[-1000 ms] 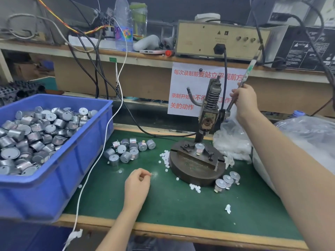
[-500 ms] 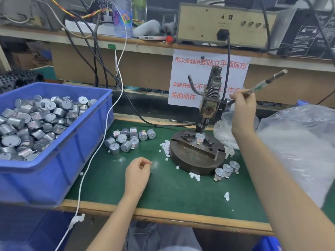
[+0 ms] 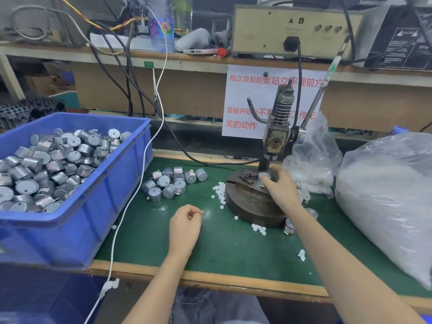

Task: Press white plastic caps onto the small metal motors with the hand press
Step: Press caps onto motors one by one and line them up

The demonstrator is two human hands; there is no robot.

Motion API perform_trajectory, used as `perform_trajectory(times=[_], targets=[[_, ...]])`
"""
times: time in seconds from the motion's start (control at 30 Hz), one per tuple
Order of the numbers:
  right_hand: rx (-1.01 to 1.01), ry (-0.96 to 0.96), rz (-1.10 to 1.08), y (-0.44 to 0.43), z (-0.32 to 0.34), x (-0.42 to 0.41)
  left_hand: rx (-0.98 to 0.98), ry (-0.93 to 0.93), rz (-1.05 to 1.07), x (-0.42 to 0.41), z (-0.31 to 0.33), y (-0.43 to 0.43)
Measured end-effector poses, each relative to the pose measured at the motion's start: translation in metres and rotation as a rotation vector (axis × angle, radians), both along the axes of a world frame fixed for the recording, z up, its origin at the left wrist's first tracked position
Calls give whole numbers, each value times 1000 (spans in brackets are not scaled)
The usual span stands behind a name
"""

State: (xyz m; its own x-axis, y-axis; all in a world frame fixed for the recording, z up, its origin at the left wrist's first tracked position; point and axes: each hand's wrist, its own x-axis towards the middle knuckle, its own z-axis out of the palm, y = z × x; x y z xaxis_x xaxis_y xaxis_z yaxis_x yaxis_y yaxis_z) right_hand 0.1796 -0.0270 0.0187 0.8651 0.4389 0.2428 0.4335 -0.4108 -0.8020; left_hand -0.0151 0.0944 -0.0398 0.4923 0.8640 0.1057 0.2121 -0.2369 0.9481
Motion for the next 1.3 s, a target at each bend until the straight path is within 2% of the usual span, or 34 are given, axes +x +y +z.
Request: perform_trajectory(times=[0.1, 0.4, 0.5, 0.6, 0.73, 0.9, 1.03, 1.13, 1.3], targets=[[-126, -106, -18, 4, -6, -1, -8, -8, 4, 0, 0, 1], [-165, -285, -83, -13, -11, -19, -42, -36, 12, -1, 1, 1], [-51, -235, -143, -37, -20, -34, -46, -44, 8, -2, 1, 1], [76, -132, -111, -66, -32, -49, -45, -52, -1, -2, 1, 1], [50, -191, -68, -89, -44, -58, -12, -21, -26, -2, 0, 2], [-101, -311, -26, -89, -46, -57, 288, 178, -136, -2, -2, -5], [-115, -377, -4, -86, -48, -62, 600, 379, -192, 0, -5, -11], [-110, -391, -8, -86, -51, -64, 693, 433, -202, 1, -6, -12], [-262, -502, -75, -86, -59, -62, 807, 518, -203, 4, -5, -17]])
